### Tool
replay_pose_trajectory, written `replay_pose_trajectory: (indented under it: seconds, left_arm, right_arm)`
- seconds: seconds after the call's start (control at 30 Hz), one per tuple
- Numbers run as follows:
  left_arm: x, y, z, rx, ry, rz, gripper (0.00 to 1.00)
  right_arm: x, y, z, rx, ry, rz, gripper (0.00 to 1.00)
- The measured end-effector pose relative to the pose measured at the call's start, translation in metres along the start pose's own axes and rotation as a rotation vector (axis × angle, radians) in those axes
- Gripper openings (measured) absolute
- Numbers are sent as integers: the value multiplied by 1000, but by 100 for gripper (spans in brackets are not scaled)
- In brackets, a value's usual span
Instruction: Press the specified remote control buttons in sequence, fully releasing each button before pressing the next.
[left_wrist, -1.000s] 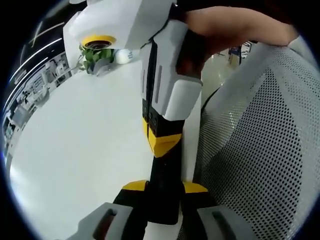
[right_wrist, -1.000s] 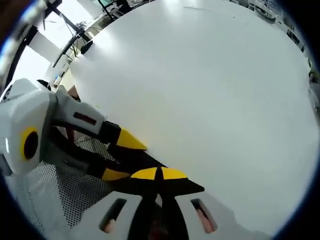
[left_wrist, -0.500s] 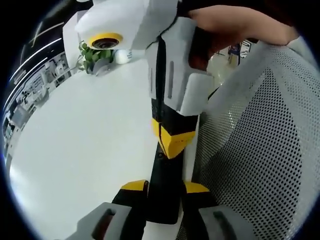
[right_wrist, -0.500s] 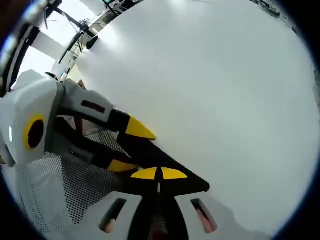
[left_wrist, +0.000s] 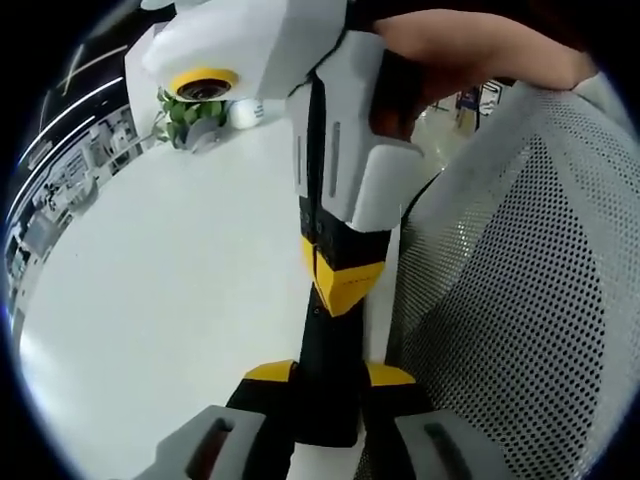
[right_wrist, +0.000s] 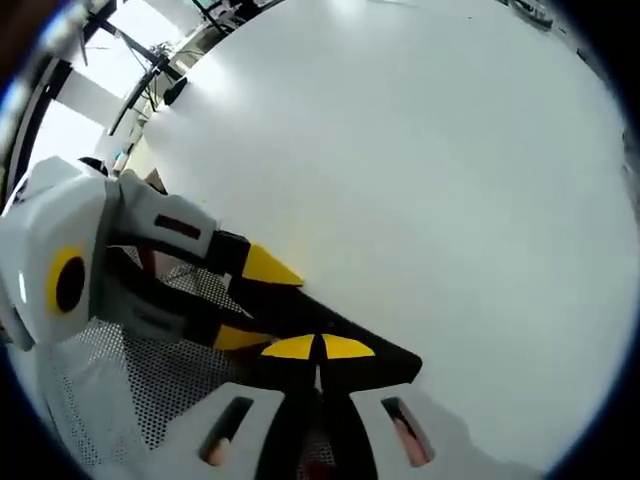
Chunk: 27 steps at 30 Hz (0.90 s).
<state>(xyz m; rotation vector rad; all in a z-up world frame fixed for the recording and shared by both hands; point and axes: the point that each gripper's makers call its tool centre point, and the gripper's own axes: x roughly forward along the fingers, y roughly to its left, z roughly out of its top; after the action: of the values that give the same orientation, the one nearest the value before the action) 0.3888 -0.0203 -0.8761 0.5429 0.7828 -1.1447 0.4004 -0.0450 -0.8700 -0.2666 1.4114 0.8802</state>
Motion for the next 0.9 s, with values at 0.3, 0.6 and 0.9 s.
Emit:
replay_pose_trajectory:
  seconds: [0.3,0.6,0.9]
  left_arm:
    - [0,1,0,1,-2,0,24]
    - [0,1,0,2,-5,-3,24]
    - [0,-4,0,24,-7,-21,24]
  right_arm:
    - [1,-6,8,1,-30,-28,0]
    - [4,-3,12,-24,-48,-44,0]
    - [10,-4,14,-47,-15,-91,0]
